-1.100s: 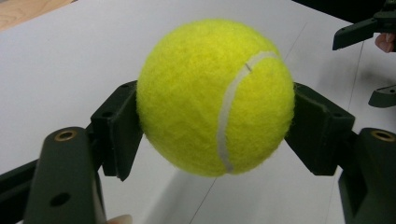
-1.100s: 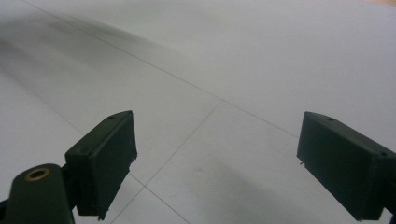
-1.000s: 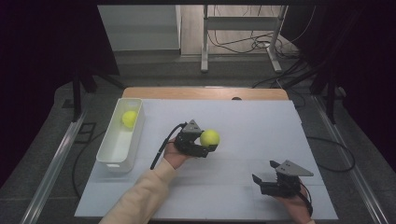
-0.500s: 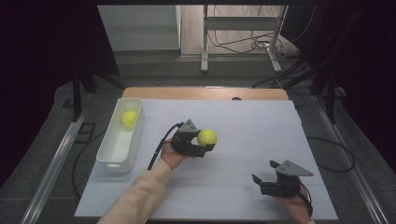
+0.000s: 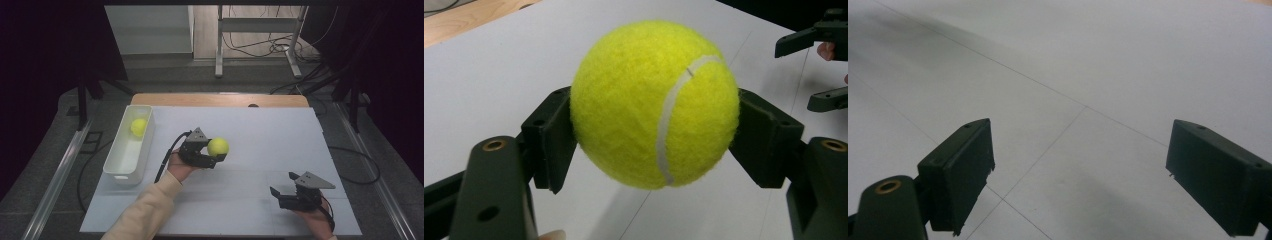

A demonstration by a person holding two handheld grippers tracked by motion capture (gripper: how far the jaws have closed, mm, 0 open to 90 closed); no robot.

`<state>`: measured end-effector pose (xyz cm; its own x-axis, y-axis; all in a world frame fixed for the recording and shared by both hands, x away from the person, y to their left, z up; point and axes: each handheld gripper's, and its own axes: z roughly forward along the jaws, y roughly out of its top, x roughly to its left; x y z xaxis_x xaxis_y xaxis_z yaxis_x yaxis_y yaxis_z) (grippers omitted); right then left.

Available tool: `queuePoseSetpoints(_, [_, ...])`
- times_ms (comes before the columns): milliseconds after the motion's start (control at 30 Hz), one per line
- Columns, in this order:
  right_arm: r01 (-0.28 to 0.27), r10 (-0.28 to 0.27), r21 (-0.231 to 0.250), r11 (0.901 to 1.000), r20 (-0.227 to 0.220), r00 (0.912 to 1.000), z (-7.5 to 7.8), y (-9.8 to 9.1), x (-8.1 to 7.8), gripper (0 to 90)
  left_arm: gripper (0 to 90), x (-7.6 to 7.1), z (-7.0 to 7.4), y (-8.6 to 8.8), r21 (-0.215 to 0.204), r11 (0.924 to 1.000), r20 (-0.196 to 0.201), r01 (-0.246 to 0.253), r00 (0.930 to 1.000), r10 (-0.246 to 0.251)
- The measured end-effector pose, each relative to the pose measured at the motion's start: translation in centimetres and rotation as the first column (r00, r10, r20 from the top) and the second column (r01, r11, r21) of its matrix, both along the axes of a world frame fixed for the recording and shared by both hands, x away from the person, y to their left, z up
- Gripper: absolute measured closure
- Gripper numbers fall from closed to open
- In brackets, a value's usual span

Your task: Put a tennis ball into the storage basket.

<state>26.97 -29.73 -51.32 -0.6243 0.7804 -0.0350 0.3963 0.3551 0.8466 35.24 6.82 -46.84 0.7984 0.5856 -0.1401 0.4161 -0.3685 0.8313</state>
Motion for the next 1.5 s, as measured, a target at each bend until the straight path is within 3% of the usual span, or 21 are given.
queuePoseSetpoints(1500, [0.002, -0.002, -0.001, 1.0000, 0.004, 1.0000, 0.1, 0.0, -0.1, 12.3, 26.9, -1.2, 0.6, 3.5, -0.023, 0.9988, 0.009, -0.044, 0.9990, 0.044])
